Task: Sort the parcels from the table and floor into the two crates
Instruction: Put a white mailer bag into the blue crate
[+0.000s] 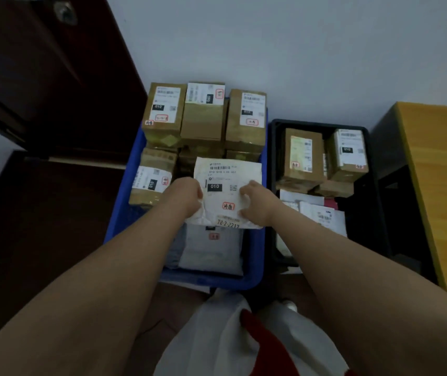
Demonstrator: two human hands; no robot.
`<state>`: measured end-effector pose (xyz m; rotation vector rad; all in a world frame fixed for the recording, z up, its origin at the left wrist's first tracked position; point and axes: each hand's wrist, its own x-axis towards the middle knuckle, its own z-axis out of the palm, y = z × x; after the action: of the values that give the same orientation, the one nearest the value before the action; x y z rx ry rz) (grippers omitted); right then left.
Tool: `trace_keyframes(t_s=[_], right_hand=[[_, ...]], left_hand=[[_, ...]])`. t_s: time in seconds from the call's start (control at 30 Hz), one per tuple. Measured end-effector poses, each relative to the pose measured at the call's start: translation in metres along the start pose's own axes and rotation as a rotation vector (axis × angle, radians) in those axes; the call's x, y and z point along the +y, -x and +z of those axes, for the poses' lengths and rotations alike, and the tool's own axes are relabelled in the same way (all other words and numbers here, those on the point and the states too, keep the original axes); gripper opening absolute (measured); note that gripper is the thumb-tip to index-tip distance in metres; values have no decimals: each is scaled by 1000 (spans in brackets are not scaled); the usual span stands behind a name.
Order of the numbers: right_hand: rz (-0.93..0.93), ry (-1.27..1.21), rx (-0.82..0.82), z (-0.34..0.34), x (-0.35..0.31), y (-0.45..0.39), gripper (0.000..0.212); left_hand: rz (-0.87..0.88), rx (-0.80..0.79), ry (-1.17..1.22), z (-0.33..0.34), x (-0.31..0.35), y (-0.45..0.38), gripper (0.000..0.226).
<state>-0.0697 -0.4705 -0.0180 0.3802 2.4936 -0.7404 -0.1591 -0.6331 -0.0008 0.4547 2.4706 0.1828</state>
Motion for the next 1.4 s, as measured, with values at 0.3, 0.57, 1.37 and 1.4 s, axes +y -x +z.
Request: trace_keyframes(t_s=[0.3, 0.57, 1.37, 1.4], right_hand=[[15, 123, -245, 89, 12, -16, 56], [16, 241, -374, 120, 25, -16, 64], [462, 96, 397, -121, 129, 131, 49], [477, 83, 419, -126, 141, 138, 48]], left_hand=[[-28, -292, -148, 89, -34, -16, 26], [-14, -451, -323, 124, -36, -21, 61], [820, 240, -293, -12, 274, 28, 34], [852, 247, -295, -8, 290, 30, 35]])
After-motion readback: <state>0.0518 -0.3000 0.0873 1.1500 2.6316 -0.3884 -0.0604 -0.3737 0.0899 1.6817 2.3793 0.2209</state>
